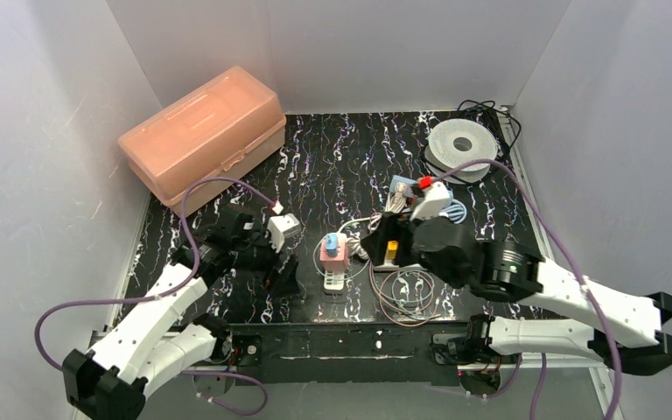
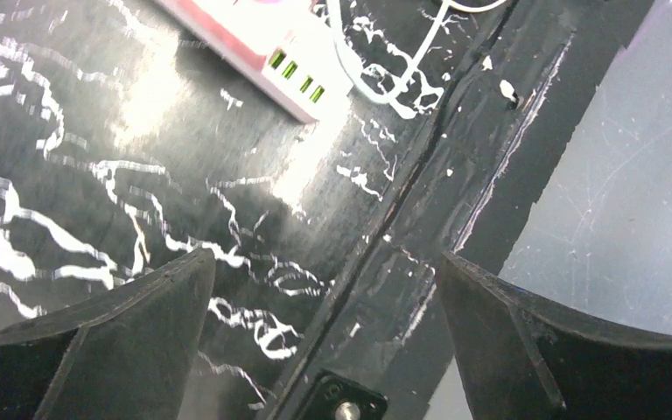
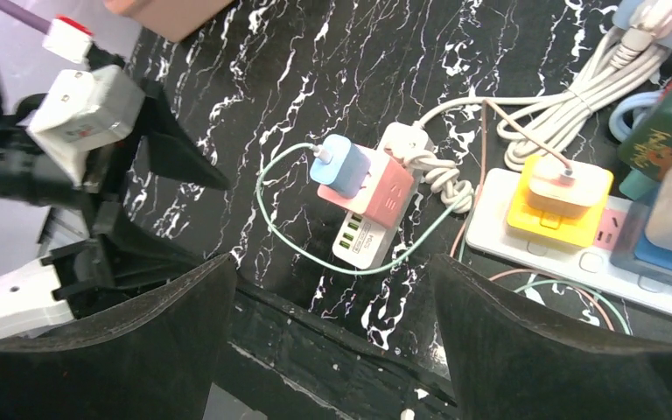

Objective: Pull the plug off the socket
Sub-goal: Move the socket to the corner of the board, then remove the plug from the socket.

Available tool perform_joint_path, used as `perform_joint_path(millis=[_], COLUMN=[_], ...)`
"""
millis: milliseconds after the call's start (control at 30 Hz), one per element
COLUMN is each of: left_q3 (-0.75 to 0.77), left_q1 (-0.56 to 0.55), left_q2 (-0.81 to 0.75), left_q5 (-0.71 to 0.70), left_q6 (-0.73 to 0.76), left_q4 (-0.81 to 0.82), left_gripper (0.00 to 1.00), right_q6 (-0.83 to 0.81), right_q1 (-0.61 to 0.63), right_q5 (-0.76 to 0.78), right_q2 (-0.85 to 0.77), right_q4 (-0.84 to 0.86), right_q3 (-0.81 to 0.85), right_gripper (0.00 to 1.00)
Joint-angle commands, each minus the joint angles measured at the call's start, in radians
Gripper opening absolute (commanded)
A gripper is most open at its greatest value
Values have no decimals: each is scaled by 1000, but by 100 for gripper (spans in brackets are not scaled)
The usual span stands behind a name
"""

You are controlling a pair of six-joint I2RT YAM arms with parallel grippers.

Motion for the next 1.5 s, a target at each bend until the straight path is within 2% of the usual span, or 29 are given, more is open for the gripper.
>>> perform_joint_path(millis=[0, 267, 400, 433, 533, 633, 733, 1000, 1200, 1367, 1467], left_q3=[-41, -43, -54, -74, -56, -37, -31, -29, -17, -15, -5], left_q1=[-18, -18, -20, -19, -19, -28, -25, -74, -96, -102, -107], left_q2=[94, 288, 339, 355, 438, 575, 564, 632, 684, 676, 660], left_q5=[181, 365, 462, 465, 465, 401, 402, 394, 375, 376, 363], left_q6=[130, 426, 658, 681, 714, 659, 687, 648, 664, 690, 680], left_q4=[210, 367, 352, 417, 473, 689, 642, 795, 814, 763, 738], left_gripper=[98, 98, 98, 98, 98, 98, 98, 98, 97, 87, 72], right_q6=[45, 73, 83, 84, 83, 52, 14, 29, 87, 123, 128], right_q1=[-5, -5, -6, -6, -11, -52, -101, -151, -154, -155, -155], right_q5=[32, 67, 81, 83, 81, 32, -35, -114, -117, -139, -184], right_q2=[-80, -148, -192, -200, -217, -220, -213, -207, -263, -296, -310], right_q4=[-47, -105, -115, -116, -105, -49, -20, 16, -9, -18, -39], right_q3=[-46, -66, -82, -85, -93, -109, -110, -168, -219, -254, -265], right_gripper=[89, 91, 91, 91, 92, 91, 91, 87, 86, 86, 85])
